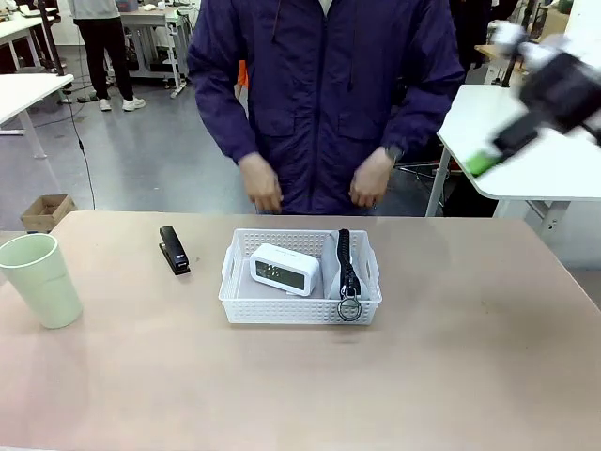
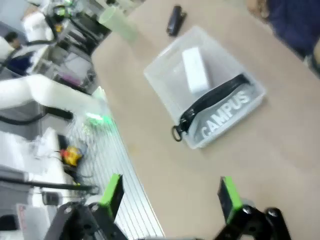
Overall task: Efficiently arrange items inside the basket to fit them all.
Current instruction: Pick up the Digital clock and place it inside the Organizing basket.
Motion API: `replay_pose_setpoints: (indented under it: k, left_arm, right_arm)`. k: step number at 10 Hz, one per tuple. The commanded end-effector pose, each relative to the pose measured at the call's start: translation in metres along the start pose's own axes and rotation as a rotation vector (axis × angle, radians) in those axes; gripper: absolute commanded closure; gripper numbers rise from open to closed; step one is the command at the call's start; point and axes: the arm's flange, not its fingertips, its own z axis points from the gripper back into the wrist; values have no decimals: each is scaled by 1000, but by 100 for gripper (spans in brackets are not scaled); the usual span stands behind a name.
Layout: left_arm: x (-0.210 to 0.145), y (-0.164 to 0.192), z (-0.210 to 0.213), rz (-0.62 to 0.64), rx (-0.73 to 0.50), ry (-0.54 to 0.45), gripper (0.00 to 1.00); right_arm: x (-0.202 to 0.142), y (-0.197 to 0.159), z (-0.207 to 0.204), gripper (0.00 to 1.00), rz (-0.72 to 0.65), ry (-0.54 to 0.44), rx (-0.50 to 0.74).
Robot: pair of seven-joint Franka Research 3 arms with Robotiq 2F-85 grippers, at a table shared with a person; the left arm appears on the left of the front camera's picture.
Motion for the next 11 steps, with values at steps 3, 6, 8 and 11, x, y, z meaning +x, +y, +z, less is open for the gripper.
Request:
replay_pose_setpoints:
  k: [3,6,8,11]
  left_arm:
    - [1,-1,0,-22,-19,-15,0]
    - [1,-1,0,-22,-19,-15,0]
    - [1,-1,0,-22,-19,-15,0]
    - [1,-1,0,-22,-19,-15,0]
  right_arm:
    - [-149,-130,42,0,-407,-351,362]
    - [-195,-121,43,0,-421,-337,356]
    - [-195,-121,43,0,-421,-337,356]
    - [-195,-121,43,0,-421,-337,356]
